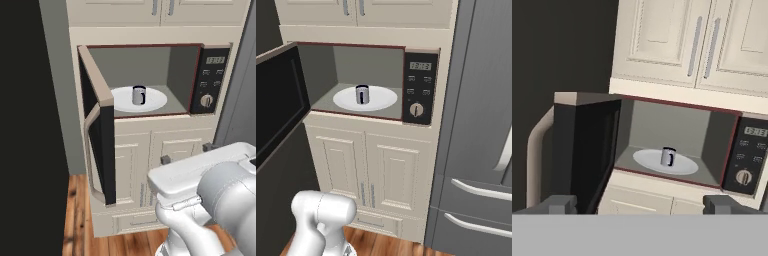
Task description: Pick the mug from the counter and place it inside the microwave. Then close the microwave.
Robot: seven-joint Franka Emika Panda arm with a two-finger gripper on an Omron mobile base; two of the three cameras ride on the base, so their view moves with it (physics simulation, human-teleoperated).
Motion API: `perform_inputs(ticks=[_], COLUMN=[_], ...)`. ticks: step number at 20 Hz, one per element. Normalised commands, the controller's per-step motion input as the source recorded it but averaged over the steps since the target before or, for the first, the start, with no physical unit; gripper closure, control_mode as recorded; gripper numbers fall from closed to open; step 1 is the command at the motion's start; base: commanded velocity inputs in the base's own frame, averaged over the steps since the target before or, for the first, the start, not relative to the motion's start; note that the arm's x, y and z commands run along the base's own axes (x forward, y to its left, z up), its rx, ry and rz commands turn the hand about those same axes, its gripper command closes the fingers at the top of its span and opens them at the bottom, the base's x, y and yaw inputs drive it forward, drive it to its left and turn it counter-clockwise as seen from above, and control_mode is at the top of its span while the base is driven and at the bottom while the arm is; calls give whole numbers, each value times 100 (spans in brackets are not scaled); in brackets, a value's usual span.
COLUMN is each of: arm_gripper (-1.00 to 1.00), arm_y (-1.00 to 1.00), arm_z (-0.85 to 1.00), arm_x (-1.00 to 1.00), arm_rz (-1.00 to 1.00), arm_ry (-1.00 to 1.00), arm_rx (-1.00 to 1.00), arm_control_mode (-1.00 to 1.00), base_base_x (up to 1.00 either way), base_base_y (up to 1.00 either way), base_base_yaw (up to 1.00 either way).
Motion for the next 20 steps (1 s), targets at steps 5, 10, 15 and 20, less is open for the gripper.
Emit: perform_inputs(ticks=[5, 10, 15, 20], arm_gripper=[-100, -100, -100, -100], arm_y=[25, 25, 25, 14], arm_z=[0, 0, -1, -9], arm_x=[5, 0, 0, 5], arm_rz=[-2, -2, -3, -7], arm_ry=[-1, 0, 0, -1], arm_rx=[0, 0, 0, 0], arm_control_mode=[-100, -100, -100, -100], base_base_x=[0, 0, 0, 0], base_base_y=[0, 0, 0, 0], base_base_yaw=[0, 0, 0, 0])
